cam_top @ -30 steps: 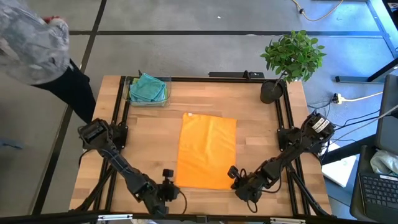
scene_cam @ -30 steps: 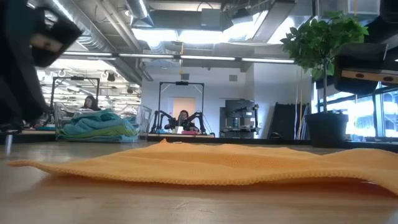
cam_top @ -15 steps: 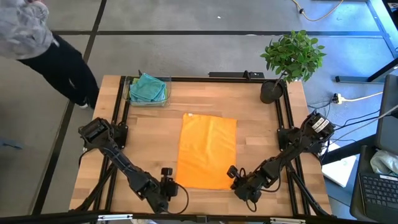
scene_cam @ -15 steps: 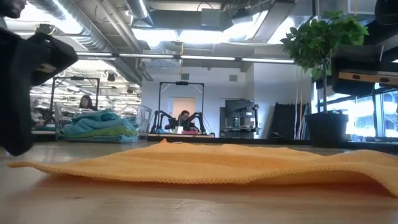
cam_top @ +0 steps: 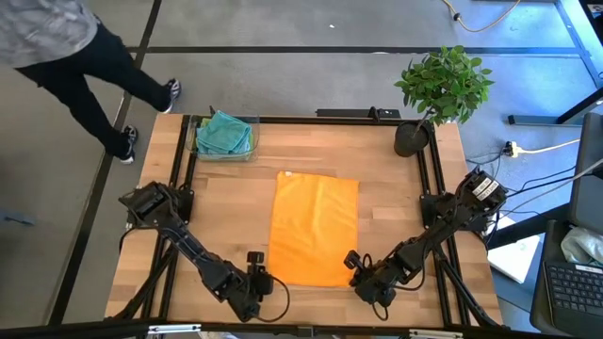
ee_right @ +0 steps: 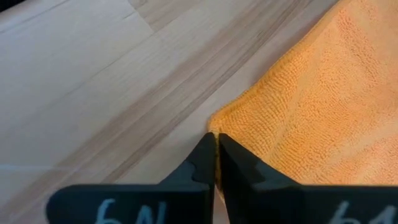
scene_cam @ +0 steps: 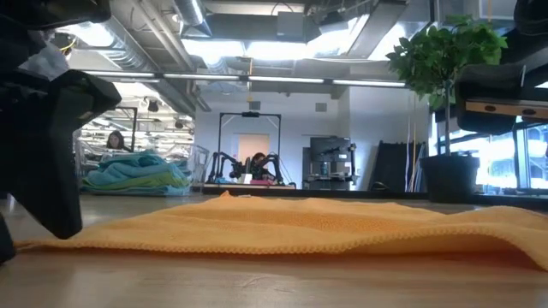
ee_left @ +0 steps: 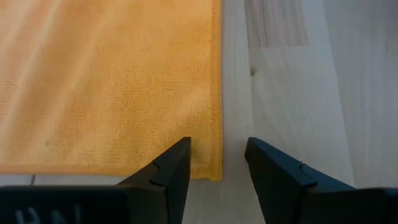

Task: Fold microfiber towels
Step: Fold the orange microfiber cloth

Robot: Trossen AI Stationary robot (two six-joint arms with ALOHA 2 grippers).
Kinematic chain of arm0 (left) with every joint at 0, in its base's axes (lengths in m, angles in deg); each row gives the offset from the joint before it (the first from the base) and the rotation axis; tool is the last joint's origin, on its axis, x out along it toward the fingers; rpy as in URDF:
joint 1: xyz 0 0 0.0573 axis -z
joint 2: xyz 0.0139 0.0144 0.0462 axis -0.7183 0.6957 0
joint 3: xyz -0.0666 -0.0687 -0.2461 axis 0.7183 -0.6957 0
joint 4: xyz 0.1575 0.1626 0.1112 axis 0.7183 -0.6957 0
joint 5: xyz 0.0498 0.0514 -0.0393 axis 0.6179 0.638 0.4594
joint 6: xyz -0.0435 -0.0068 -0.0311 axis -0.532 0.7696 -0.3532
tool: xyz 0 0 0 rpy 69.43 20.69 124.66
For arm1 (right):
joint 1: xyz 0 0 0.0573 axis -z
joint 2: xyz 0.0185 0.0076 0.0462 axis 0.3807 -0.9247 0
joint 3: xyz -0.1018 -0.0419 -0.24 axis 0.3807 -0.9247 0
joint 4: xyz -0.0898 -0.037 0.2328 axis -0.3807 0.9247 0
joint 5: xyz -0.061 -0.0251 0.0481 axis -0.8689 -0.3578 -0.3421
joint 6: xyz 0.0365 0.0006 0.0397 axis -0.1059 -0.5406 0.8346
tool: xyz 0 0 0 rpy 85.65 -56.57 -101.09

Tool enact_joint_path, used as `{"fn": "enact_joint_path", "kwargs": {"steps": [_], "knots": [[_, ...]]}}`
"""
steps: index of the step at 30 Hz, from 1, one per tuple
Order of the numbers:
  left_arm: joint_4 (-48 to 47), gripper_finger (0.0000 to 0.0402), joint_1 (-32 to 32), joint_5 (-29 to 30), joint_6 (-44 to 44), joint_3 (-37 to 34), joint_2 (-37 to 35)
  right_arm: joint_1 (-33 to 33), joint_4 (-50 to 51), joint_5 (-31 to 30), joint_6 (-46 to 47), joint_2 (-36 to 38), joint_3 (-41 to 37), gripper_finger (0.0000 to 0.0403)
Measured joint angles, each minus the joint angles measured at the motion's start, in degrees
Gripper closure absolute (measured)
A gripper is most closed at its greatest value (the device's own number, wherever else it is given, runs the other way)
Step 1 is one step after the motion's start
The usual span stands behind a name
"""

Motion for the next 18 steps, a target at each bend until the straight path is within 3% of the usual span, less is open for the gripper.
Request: {"fn": "enact_joint_path", "kwargs": {"steps": [5,13,18], "knots": [[0.5,0.0251,0.0,2.0,0.0,0.0,0.2,0.0,0.3,0.1,0.0,0.0,0.0,0.0397],[0.4,0.0254,0.0,2.6,-0.2,-0.1,0.3,0.0,0.2,0.1,0.9,0.0,0.0,0.0382],[0.4,0.0295,-0.1,4.4,0.0,-0.2,0.4,0.0,0.2,0.6,0.3,0.0,0.0,0.0395]]}}
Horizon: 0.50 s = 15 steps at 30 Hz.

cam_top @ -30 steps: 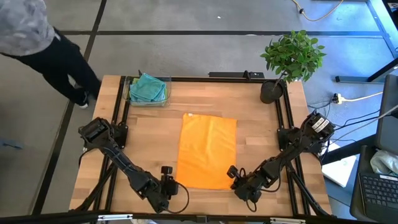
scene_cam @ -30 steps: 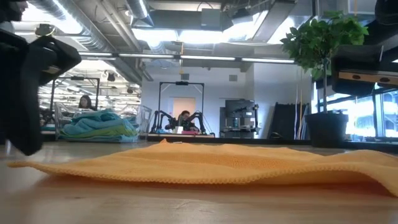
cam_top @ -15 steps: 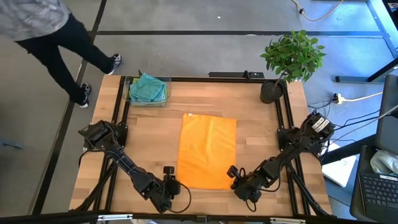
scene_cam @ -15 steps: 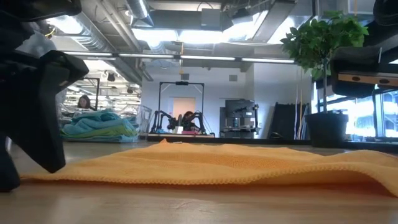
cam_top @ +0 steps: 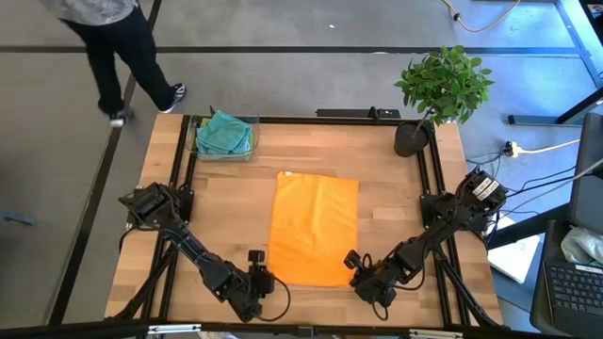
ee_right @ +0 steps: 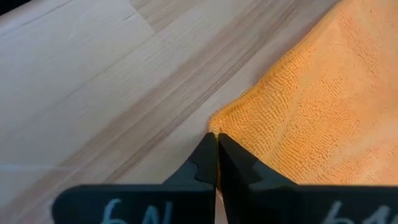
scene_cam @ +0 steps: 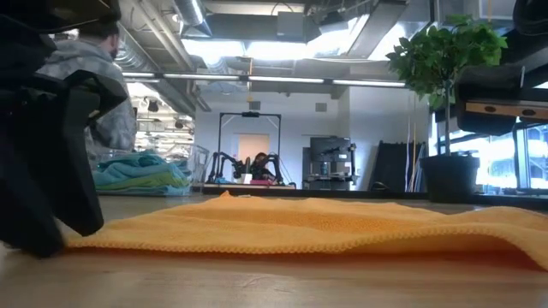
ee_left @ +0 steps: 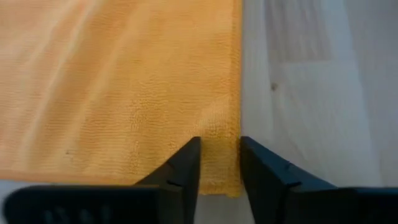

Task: Fold microfiber towels
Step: Fold the orange microfiber cloth

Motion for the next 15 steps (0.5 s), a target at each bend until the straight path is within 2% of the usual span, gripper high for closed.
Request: {"fn": "enact_joint_path", "kwargs": {"steps": [6,10,15], "knots": [[-0.4,0.0389,-0.4,1.0,-2.6,-0.1,0.1,-0.1,-0.2,1.0,-0.3,0.0,0.0,0.0386],[-0.2,0.0398,-0.4,0.6,-6.5,-0.1,0.1,-0.1,0.6,1.6,-0.3,0.9,0.0,0.0380],[0.1,0.0401,-0.5,-2.2,-7.7,1.3,0.1,-1.1,1.9,1.7,1.1,4.9,-0.1,0.0396]]}}
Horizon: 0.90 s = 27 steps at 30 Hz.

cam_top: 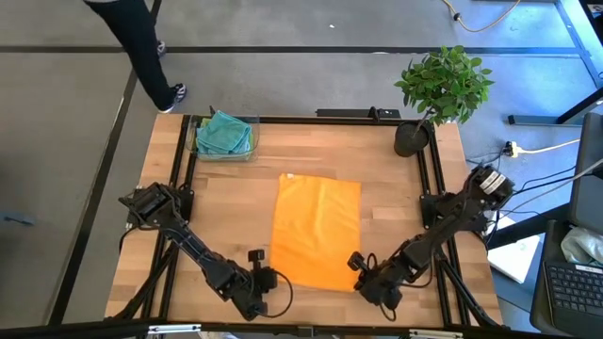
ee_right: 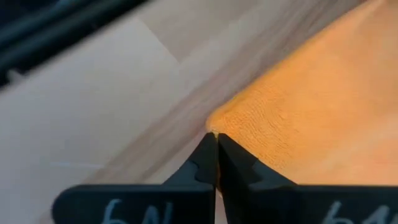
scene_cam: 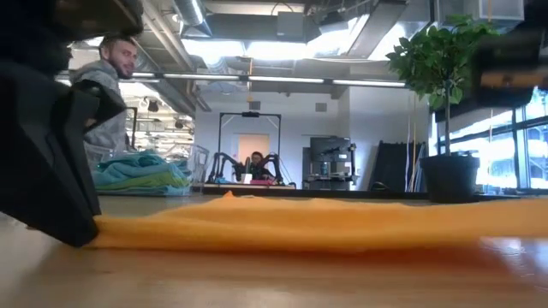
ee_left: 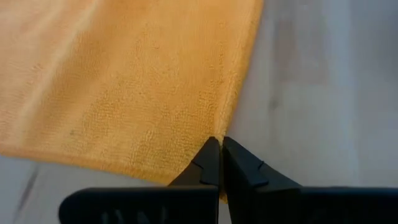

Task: Fold microfiber towels
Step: Fold the orange microfiber cloth

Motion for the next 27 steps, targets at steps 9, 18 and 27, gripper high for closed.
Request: {"fn": "enact_joint_path", "kwargs": {"steps": [9,18,27], "knots": [[0.4,0.0401,0.0,-3.3,1.0,9.6,0.0,-4.1,2.1,2.0,5.9,7.0,0.0,0.0386],[-15.4,0.0401,-1.8,7.4,9.8,15.9,-0.1,-6.0,16.5,-19.1,7.4,12.9,0.0,0.0387],[-26.2,0.0401,-9.5,27.5,13.8,11.8,-0.2,-1.2,29.7,-38.4,9.1,14.1,-2.9,0.0395]]}}
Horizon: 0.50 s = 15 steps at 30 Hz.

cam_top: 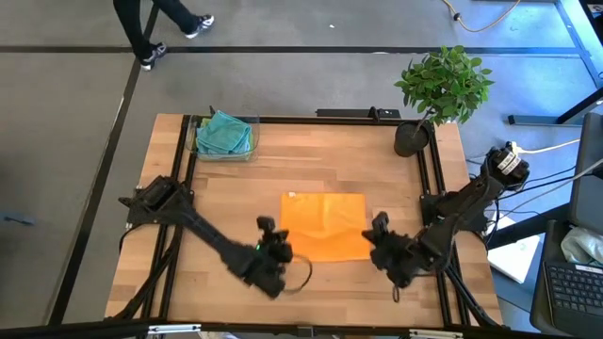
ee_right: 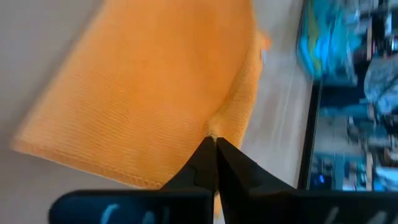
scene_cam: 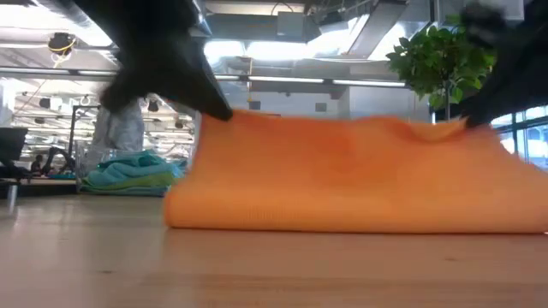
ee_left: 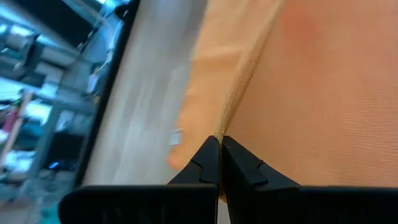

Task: Fold microfiber towels
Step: Fold the orange microfiber cloth

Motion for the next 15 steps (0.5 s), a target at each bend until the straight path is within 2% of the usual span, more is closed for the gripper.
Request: {"fn": "enact_joint_path", "kwargs": {"steps": [6,11,15], "knots": [[0.1,0.0401,-8.5,-2.0,3.0,-3.7,0.0,8.1,-0.2,-0.2,2.9,0.0,-4.4,0.0385],[1.9,0.0401,-14.9,-3.7,7.0,-5.3,0.0,13.6,-1.4,0.1,1.5,0.0,-6.9,0.0373],[3.4,0.0401,-18.4,-5.6,7.7,-5.6,0.0,16.8,-4.5,2.3,1.2,0.0,-8.4,0.0371]]}}
